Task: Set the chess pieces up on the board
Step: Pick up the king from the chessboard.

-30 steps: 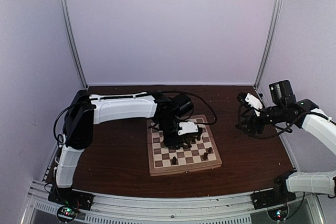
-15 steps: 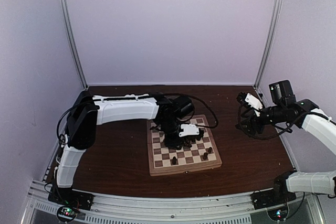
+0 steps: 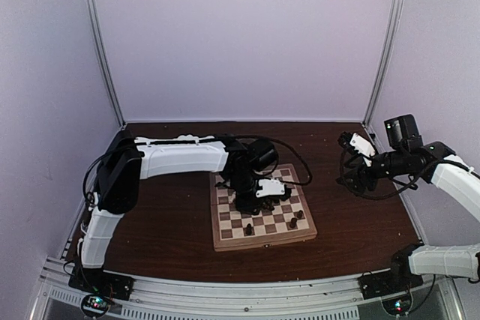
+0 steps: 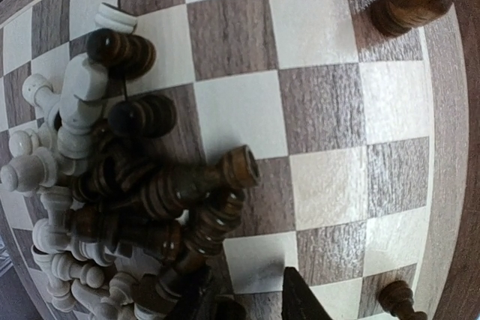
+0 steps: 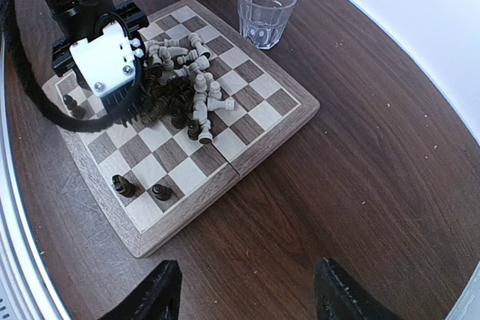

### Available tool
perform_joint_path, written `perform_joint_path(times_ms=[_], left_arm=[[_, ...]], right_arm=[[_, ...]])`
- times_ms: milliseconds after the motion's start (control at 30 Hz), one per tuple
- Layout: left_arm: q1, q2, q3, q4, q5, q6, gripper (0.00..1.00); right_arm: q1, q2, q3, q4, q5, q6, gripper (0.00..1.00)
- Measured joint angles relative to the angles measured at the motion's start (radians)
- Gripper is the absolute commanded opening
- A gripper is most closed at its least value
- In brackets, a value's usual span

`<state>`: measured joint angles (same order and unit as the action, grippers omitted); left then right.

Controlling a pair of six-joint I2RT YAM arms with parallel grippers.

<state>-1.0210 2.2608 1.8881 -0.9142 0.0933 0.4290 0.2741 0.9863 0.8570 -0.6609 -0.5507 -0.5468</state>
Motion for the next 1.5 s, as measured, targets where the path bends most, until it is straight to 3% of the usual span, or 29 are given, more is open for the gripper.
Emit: perform_joint_path(times_ms=[233,433,933,1500], left_arm=[[-0.001,-0.013,-0.003,0.005,-0.006,0.0,0.32],[0.001,-0.013,-0.003,0.033,-0.001,0.014,0.4],[0.001,-0.013,0.003,0.054,-0.012,0.053,0.42],[0.001,0.016,0.003,0.075,-0.053,0.071,0.33]], right_arm=[[0.0,0.0,0.0,0.0,0.0,-0.001,0.63],[0.0,0.0,0.0,0.0,0.0,-0.001,0.63],[0.0,0.007,0.0,0.0,0.0,-0.004,0.63],[0.0,0.013,0.0,-0.001,0.0,-0.004,0.63]])
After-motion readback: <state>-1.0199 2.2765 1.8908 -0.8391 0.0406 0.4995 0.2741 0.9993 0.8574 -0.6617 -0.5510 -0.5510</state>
